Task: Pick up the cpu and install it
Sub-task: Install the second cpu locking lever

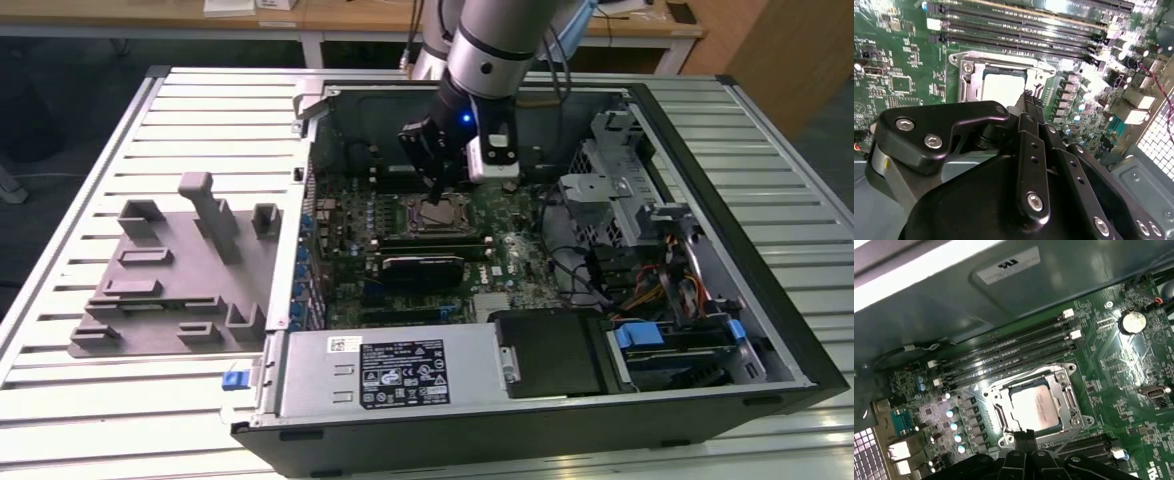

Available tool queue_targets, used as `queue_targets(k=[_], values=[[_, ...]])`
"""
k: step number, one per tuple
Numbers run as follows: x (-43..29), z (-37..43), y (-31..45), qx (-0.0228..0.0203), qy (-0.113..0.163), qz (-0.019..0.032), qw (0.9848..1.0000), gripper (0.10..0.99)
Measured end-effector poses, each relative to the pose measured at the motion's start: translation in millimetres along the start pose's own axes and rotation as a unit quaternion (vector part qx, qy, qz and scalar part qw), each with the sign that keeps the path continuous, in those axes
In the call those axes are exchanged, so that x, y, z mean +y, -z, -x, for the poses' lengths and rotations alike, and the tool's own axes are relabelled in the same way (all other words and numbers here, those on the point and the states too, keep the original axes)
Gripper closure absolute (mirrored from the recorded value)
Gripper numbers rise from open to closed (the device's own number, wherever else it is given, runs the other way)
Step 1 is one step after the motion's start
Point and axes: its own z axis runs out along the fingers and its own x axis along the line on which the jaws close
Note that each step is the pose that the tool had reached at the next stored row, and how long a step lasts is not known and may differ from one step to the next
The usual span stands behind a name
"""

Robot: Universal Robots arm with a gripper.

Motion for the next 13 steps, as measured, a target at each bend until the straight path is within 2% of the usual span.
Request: queue_targets(k=[8, 11, 13], values=[[-8.1, 7.9, 0.9, 0.0000, 0.000, 0.0000, 1.0000, 0.980], [-9.9, 8.7, 0.2, -0.0019, 0.000, 0.0007, 1.0000, 0.980], [-10.1, 9.1, -1.1, -0.0056, 0.000, 0.0019, 1.0000, 0.980]])
